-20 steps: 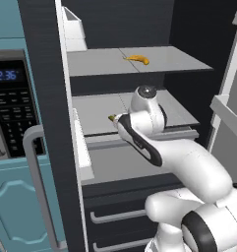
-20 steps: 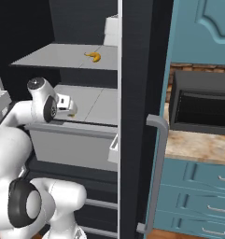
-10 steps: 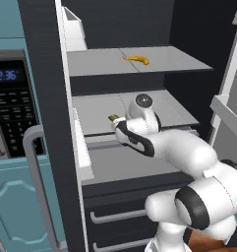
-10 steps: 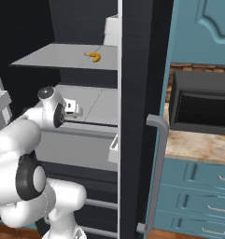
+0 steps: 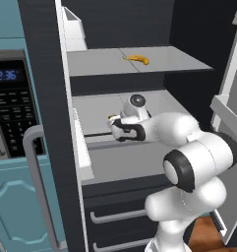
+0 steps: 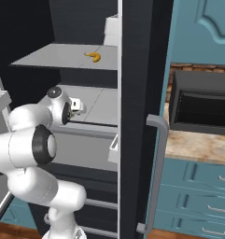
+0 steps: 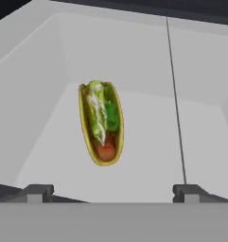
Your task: Move the banana and tacos from the second highest shelf to the top shelf to make space. Then, place the pitcher from the counter on the cleared second highest shelf.
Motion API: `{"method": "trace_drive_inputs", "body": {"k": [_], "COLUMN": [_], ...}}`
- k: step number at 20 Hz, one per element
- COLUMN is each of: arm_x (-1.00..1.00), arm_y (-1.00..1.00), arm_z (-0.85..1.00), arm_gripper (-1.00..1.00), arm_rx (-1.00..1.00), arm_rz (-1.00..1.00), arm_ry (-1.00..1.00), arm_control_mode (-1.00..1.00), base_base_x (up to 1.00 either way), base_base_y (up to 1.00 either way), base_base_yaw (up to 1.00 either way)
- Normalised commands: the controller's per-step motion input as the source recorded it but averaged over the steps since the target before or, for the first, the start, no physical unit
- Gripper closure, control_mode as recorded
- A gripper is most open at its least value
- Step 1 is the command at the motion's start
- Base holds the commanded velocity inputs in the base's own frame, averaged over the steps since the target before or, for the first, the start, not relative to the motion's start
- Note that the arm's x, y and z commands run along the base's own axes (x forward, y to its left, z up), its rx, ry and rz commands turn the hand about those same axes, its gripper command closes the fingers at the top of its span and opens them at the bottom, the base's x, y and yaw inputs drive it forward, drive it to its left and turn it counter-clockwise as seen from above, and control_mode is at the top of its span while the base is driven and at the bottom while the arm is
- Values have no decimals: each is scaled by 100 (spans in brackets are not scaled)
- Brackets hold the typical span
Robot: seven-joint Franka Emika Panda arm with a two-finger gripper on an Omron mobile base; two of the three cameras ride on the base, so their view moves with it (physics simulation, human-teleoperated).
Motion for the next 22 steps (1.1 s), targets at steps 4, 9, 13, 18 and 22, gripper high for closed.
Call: {"method": "trace_drive_inputs", "body": {"k": [4,9,13,18,22], "arm_x": [52,48,46,36,0], "arm_y": [18,18,12,9,0], "arm_z": [-25,-29,-26,-30,-43], "arm_gripper": [-100,-100,-100,100,100], "arm_rx": [0,0,0,0,0], "arm_rz": [3,2,2,1,0], "arm_ry": [0,0,0,1,2], "arm_control_mode": [-100,-100,-100,-100,-100], "base_base_x": [0,0,0,0,0], "base_base_y": [0,0,0,0,0], "base_base_yaw": [0,0,0,0,0]}}
